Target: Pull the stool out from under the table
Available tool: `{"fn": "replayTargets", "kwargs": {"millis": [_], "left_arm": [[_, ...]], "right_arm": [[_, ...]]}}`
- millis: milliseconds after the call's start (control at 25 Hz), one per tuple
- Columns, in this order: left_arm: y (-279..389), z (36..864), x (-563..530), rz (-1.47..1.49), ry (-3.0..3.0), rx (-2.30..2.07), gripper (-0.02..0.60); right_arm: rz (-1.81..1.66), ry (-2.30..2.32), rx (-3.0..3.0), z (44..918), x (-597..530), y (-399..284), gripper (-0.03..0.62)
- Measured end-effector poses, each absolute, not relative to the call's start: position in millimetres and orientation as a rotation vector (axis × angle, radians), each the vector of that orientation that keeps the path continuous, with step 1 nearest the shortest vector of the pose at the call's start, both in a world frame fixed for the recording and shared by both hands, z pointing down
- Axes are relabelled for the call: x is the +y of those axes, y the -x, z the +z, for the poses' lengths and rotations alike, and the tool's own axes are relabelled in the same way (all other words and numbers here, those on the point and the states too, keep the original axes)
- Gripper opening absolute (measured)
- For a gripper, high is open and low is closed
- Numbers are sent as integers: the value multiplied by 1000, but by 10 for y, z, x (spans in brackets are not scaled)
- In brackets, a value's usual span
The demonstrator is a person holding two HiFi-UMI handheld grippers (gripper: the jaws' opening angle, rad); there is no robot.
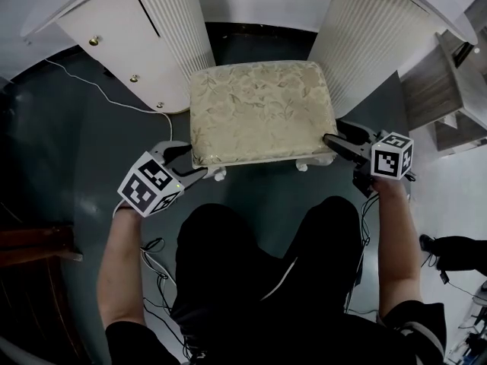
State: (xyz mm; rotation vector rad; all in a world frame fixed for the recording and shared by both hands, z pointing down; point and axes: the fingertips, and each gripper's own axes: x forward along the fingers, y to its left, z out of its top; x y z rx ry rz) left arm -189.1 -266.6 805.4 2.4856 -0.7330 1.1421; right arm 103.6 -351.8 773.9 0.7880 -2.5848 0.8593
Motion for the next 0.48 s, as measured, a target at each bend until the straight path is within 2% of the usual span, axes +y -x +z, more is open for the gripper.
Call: {"fn": "replayTargets", "kwargs": {"millis": [200, 480], "left_arm": [[1946, 7962, -2685, 1015, -2476, -728, 247], [1959, 7698, -2819, 873, -2493, -813, 244]], "right_arm": [[823, -827, -2573, 7702, -3424, -1015, 250], [825, -765, -2578, 7699, -3157, -1006, 255]]}}
